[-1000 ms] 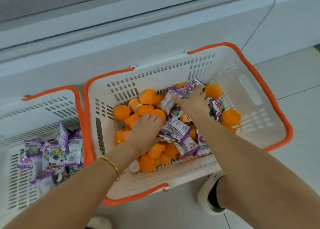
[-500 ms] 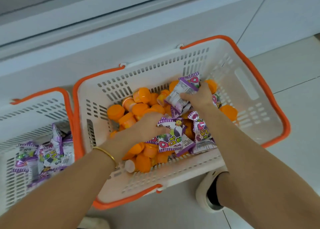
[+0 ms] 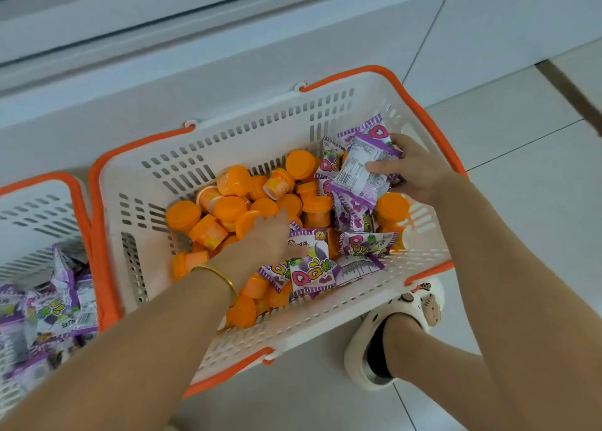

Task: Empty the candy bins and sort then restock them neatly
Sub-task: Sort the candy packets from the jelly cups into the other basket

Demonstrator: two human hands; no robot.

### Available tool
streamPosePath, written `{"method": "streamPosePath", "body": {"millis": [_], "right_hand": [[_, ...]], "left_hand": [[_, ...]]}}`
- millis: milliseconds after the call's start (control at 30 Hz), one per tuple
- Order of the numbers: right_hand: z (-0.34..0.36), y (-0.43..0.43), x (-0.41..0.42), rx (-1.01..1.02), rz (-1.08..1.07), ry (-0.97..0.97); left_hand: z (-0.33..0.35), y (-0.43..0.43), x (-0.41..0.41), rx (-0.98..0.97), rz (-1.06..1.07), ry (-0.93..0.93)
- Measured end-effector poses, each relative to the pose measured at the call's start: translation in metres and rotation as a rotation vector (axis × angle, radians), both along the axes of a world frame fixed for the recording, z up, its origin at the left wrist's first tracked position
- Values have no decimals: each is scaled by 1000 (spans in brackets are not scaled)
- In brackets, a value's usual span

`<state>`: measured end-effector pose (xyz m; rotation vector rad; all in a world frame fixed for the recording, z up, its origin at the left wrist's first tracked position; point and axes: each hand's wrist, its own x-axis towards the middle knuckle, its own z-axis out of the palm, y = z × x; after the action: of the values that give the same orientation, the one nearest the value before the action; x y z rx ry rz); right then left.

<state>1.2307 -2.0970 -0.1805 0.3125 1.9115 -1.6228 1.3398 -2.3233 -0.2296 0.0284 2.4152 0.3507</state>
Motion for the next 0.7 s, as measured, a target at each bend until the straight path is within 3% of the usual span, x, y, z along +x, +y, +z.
{"method": "streamPosePath", "body": {"millis": [100, 200, 367, 433, 567, 700], "right_hand": [[4, 12, 2, -42, -16, -64], [3, 19, 10, 36, 87, -136], [-14, 8, 39, 249, 284, -231], [-20, 3, 49, 343, 358, -180], [-32, -4, 56, 440, 467, -74], [-42, -14, 62, 448, 465, -87]], "left_hand": [[8, -1, 11, 184, 118, 39], [12, 5, 20, 357, 276, -80], [16, 15, 25, 298, 203, -258], [14, 20, 26, 246, 196, -299], [9, 22, 31, 149, 299, -210], [-3, 16, 40, 229, 389, -158]]}}
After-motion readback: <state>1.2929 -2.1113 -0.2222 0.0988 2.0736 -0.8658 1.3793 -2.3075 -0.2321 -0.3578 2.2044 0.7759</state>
